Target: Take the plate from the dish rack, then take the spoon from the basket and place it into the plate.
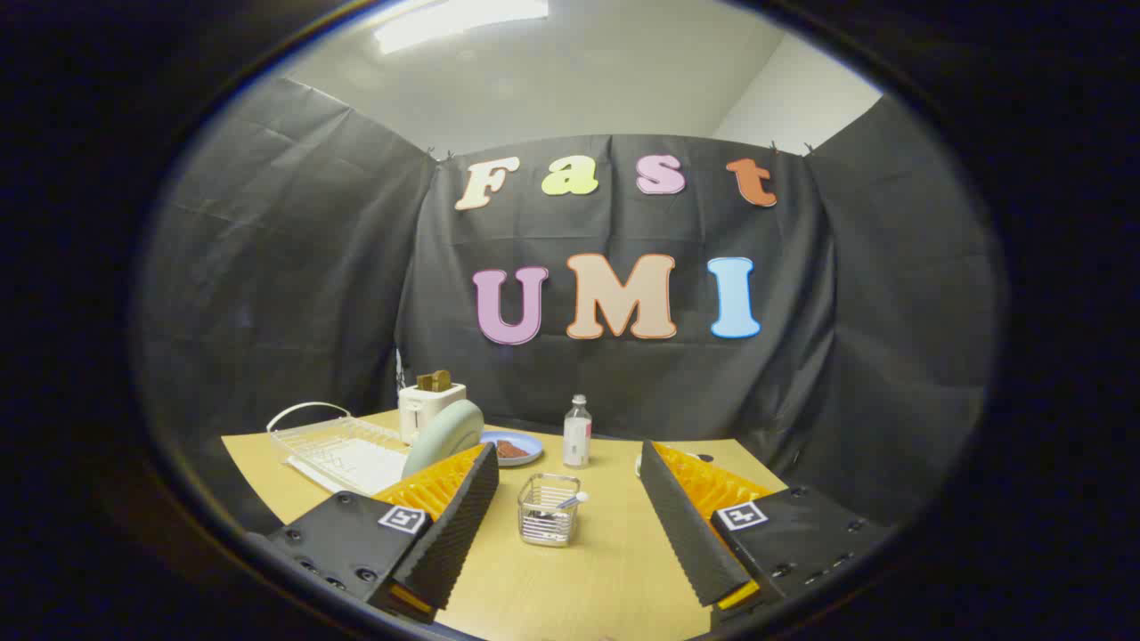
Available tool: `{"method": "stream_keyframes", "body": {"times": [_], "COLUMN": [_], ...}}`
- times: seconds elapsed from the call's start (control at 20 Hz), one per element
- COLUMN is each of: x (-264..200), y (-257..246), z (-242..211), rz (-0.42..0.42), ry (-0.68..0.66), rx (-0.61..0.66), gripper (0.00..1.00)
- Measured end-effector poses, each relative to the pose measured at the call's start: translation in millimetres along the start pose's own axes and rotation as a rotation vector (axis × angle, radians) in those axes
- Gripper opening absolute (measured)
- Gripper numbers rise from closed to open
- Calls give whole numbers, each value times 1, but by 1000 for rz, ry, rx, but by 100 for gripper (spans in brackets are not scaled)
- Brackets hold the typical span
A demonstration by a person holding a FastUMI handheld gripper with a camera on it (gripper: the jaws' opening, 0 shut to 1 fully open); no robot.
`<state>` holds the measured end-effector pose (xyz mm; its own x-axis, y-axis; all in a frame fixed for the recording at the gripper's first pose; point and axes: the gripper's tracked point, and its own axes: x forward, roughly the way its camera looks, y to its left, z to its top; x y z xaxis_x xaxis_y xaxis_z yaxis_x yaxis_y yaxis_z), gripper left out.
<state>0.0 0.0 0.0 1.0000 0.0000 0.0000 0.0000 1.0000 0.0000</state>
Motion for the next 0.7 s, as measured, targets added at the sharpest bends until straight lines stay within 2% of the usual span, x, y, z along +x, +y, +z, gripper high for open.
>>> {"method": "stream_keyframes", "body": {"times": [0.3,0.7], "x": [3,5], "y": [-6,-26], "z": [-1,-9], "rz": [-28,-111], "ry": [9,34], "rx": [15,-7], "gripper": [100,100]}}
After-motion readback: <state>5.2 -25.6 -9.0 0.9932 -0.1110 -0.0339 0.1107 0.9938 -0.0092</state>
